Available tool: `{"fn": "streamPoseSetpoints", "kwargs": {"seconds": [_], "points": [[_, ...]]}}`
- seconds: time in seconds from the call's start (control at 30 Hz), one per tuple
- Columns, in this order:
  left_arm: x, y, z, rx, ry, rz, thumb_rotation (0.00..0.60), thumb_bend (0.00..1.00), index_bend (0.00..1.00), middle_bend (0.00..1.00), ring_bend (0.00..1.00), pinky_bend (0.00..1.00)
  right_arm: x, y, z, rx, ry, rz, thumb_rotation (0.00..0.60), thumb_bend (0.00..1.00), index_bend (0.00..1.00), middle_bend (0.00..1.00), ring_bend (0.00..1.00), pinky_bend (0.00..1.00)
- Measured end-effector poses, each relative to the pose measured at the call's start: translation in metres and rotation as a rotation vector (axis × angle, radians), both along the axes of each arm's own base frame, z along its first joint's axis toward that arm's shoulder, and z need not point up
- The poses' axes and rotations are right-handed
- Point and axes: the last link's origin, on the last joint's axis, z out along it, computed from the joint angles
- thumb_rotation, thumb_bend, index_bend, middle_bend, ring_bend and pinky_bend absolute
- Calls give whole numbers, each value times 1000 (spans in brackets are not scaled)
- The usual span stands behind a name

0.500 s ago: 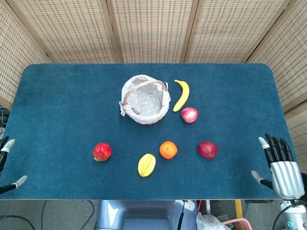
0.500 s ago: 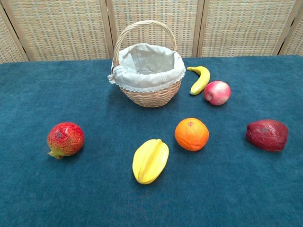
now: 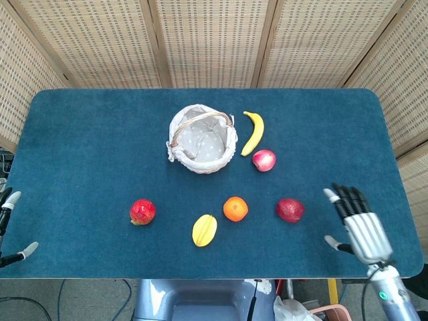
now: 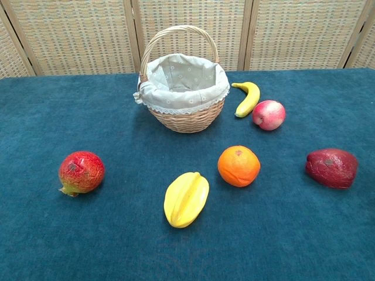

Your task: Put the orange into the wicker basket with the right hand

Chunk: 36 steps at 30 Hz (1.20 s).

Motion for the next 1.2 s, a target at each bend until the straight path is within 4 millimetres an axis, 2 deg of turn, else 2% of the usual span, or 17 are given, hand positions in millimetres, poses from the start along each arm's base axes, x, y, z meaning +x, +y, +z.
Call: {"fn": "streamPoseSetpoints", "kwargs": {"seconds": [0.13, 0.23, 0.37, 0.47, 0.7, 0.87, 0.97, 1.03, 1.1, 1.2], "points": [[-1, 6, -4, -8, 8, 19, 600, 0, 0, 0, 0, 0, 29, -37, -27, 118, 17, 125, 600, 0, 0, 0, 0, 0], [-3, 10, -6, -13, 13, 35, 600, 0, 0, 0, 0, 0, 44, -57, -50, 193, 33, 177, 600, 4, 0, 0, 0, 0], [-5, 15, -7, -9, 15, 56, 600, 0, 0, 0, 0, 0, 59, -73, -83, 328, 55, 182, 600, 9, 0, 0, 0, 0], [-6, 18, -7, -8, 17, 69, 600, 0, 0, 0, 0, 0, 78, -83, -109, 416, 53, 188, 600, 9, 0, 0, 0, 0], [-7, 22, -6, -4, 10, 82, 600, 0, 0, 0, 0, 0, 104, -94, -148, 445, 118, 232, 600, 23, 1, 3, 0, 12], [-8, 22, -4, -1, 3, 83, 600, 0, 0, 0, 0, 0, 108, -107, -170, 431, 180, 215, 600, 85, 82, 115, 9, 222], [-8, 22, -3, -2, 0, 84, 600, 0, 0, 0, 0, 0, 106, -111, -178, 416, 223, 214, 600, 177, 231, 262, 129, 368], [-8, 22, -3, -2, -1, 84, 600, 0, 0, 0, 0, 0, 107, -112, -182, 407, 229, 214, 600, 275, 431, 387, 259, 525], [-9, 22, -3, -2, -3, 85, 600, 0, 0, 0, 0, 0, 108, -112, -182, 398, 222, 217, 600, 329, 546, 455, 327, 619], [-9, 23, -2, -5, -4, 90, 600, 0, 0, 0, 0, 0, 115, -112, -177, 370, 179, 234, 600, 388, 568, 495, 362, 655]]}}
